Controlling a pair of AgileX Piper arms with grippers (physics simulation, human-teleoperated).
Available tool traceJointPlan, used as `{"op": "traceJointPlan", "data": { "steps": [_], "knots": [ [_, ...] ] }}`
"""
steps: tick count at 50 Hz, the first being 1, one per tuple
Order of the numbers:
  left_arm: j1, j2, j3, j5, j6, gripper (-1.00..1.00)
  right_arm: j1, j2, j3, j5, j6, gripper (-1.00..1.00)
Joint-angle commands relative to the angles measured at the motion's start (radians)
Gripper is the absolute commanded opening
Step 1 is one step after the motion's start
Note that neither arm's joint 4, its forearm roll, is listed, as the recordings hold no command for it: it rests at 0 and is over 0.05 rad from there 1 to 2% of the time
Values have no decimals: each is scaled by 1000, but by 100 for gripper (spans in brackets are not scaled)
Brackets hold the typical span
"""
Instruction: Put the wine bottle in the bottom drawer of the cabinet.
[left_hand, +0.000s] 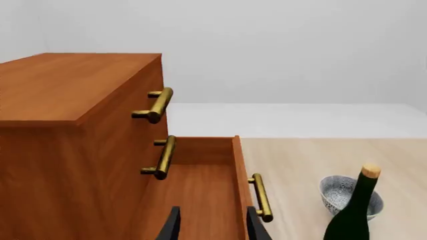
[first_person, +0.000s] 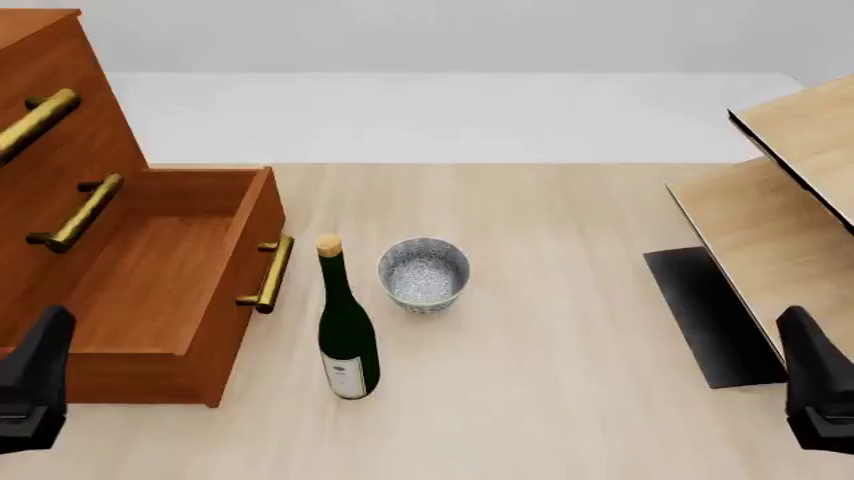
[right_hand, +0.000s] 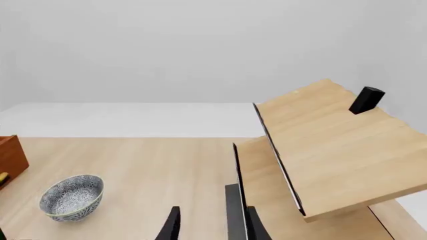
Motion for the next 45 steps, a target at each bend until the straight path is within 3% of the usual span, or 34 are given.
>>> {"op": "traceJointPlan", "data": {
  "steps": [1,4,7,10,13,20,24,26,27,29,35,40,42,45],
  "knots": [
    [8,7,-22,15,-29,100,11,25,-1,-11,-7,100],
    [17,-1,-51,7,26,100,9,29,-1,-13,-5,100],
    [48,1,-99,69,-20,100,4,31,0,-13,5,100],
    [22,2,-133,100,14,100,2,31,0,-12,9,100],
    [36,72,-184,117,-25,100,2,30,-1,-11,12,100],
    [18,230,-347,151,-12,100,1,38,0,-17,2,100],
    [-27,309,-427,181,52,100,0,35,0,-17,3,100],
    [-30,385,-482,214,-3,100,2,32,0,-16,3,100],
    [-50,394,-508,233,30,100,2,32,0,-15,3,100],
    [-51,440,-570,276,-12,100,5,29,0,-11,-1,100],
    [-83,551,-723,372,84,100,8,25,0,-8,-8,100],
    [-120,659,-852,493,17,100,5,31,0,-12,-7,100],
    [-73,712,-883,519,86,100,7,32,0,-14,-10,100],
    [-84,741,-926,553,84,100,6,28,0,-10,-12,100]
  ]
}}
